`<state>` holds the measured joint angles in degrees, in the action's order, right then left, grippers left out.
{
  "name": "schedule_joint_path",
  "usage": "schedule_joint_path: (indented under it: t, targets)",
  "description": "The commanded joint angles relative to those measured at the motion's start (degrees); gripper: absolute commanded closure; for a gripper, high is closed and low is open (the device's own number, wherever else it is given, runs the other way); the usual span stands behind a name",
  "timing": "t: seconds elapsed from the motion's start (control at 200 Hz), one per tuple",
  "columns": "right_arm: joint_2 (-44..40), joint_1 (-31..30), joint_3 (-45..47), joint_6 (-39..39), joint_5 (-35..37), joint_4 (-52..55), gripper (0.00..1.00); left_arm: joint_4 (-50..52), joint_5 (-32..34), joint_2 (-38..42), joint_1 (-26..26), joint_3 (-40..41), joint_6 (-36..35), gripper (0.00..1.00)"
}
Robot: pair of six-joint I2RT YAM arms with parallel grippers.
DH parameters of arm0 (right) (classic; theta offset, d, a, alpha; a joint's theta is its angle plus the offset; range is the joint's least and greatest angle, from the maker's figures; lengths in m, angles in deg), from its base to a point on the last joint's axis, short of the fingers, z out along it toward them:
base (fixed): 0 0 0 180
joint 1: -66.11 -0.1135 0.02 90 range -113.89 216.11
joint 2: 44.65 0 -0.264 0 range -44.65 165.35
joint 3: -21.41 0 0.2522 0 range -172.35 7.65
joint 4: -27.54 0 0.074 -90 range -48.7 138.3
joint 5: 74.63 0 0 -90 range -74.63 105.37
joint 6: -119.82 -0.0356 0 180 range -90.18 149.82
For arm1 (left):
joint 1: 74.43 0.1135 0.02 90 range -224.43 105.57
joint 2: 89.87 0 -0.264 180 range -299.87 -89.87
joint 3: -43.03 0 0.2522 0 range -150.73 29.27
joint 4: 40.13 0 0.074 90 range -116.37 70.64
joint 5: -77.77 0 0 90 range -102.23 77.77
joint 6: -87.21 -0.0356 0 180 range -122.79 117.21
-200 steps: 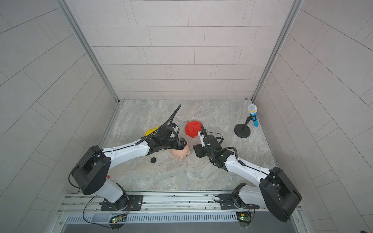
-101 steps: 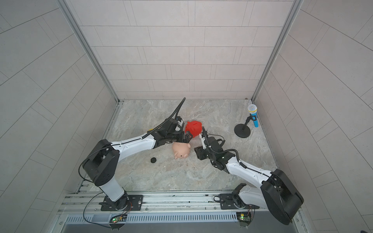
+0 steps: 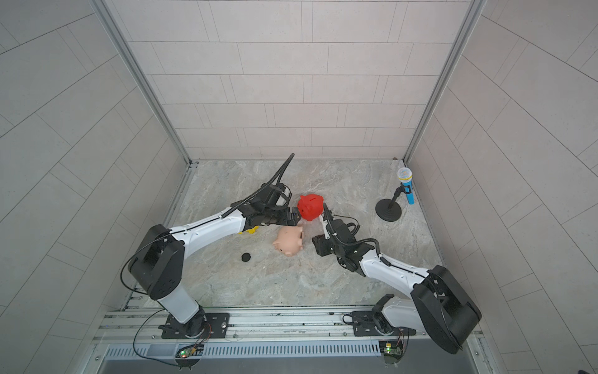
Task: Open piggy banks
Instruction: Adjust the piggy bank at the center of the board.
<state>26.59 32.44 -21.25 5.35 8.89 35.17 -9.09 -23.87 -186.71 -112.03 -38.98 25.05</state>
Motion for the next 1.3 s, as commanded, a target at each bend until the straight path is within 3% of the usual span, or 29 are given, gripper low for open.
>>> schedule_joint_path:
  t: [0.0, 0.685, 1.291]
  targets:
    - [0.9, 0.3, -0.6, -0.8, 0.0, -2.1, 0.41, 7.1, 0.8, 1.3, -0.1, -1.9, 1.5, 0.0]
    - [1.5, 0.9, 0.1, -1.5, -1.6, -2.7, 0.42, 8.4, -4.3, -0.5, -4.6, -0.2, -3.6, 0.0]
    - [3.3, 0.9, -0.4, -2.7, -4.2, -4.4, 0.43, 15.6, 1.2, -1.9, -7.9, -3.1, -11.2, 0.0]
